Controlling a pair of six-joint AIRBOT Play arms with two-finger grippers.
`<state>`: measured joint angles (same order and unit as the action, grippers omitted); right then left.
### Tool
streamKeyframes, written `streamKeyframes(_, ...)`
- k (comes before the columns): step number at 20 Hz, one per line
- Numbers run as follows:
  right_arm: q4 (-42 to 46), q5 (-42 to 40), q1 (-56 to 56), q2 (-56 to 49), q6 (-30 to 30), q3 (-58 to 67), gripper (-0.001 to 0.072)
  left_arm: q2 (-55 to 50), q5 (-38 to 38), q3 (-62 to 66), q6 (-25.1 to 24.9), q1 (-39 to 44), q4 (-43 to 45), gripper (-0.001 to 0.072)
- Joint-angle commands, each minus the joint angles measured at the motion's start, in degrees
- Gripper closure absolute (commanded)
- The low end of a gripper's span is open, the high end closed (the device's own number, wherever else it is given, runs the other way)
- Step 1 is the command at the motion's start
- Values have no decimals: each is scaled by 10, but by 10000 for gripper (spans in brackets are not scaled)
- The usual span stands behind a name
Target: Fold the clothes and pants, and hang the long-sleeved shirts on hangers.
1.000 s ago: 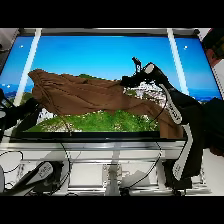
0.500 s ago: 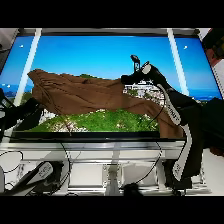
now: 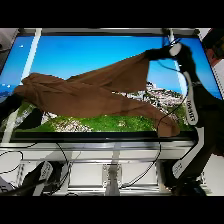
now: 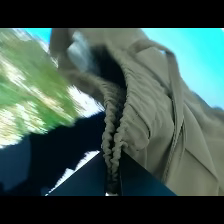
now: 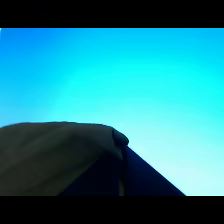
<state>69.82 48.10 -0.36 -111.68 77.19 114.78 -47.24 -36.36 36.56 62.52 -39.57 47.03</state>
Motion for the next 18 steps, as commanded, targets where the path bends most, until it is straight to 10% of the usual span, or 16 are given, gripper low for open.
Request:
streamKeyframes(1, 14, -23, -49, 8, 3, 24, 703, 37, -39, 2, 0, -38, 36, 672)
streamKeyframes(10, 62, -155, -61, 7, 2, 24, 703, 18, -153, 0, 38, -41, 215, 673)
streamKeyframes(18, 60, -316, -61, 17, -35, 26, 702, 19, -116, 0, 57, -41, 173, 672)
